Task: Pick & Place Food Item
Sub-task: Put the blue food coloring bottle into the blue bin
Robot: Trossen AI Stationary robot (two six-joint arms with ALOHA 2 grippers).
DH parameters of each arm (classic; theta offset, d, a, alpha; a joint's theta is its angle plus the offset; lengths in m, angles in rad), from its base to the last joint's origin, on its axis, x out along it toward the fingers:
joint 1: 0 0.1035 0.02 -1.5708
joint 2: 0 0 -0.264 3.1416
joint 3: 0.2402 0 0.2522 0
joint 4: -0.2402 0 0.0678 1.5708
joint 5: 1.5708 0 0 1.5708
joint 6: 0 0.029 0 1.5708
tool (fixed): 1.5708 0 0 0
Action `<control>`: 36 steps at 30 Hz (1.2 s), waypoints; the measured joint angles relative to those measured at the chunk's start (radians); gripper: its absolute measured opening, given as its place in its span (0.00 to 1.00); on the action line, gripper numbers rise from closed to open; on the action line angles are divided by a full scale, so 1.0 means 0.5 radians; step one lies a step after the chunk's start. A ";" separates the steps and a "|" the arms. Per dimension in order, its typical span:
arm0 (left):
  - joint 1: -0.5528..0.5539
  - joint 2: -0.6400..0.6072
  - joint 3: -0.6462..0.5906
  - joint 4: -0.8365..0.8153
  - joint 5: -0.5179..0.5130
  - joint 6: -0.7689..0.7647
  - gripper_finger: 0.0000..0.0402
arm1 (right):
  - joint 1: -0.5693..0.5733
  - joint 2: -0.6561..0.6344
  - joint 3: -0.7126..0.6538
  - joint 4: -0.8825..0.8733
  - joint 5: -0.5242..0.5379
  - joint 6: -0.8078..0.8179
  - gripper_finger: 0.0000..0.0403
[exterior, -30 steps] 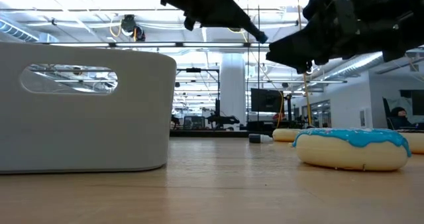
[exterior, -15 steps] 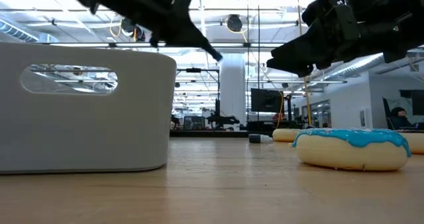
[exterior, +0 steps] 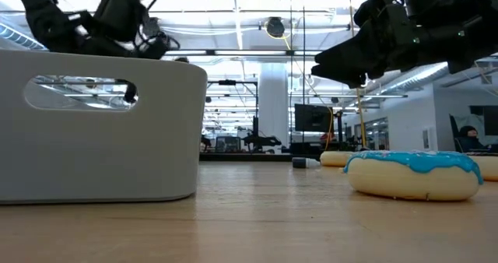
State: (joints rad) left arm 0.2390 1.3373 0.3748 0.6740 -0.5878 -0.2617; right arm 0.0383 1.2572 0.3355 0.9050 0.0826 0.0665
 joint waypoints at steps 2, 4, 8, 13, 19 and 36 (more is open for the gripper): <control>0.064 0.016 -0.038 0.000 0.003 -0.036 0.22 | 0.001 0.000 0.000 0.002 0.000 0.001 0.57; 0.116 0.023 -0.050 0.003 0.001 -0.068 0.22 | 0.001 0.000 0.000 -0.008 -0.001 0.001 0.57; 0.190 0.041 -0.060 -0.038 0.022 -0.111 0.22 | 0.001 0.000 0.000 -0.015 -0.001 0.001 0.56; 0.226 0.094 -0.059 -0.059 0.027 -0.120 0.22 | 0.000 0.000 0.000 -0.025 0.000 0.001 0.55; 0.250 0.200 -0.058 -0.050 0.021 -0.182 0.22 | -0.012 0.000 0.000 -0.039 0.000 0.001 0.55; 0.256 0.257 -0.058 -0.051 -0.013 -0.184 0.22 | -0.012 0.000 0.000 -0.040 -0.001 0.000 0.55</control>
State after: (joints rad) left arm 0.3672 1.4658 0.3458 0.6487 -0.5942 -0.3538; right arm 0.0322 1.2572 0.3355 0.8852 0.0822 0.0667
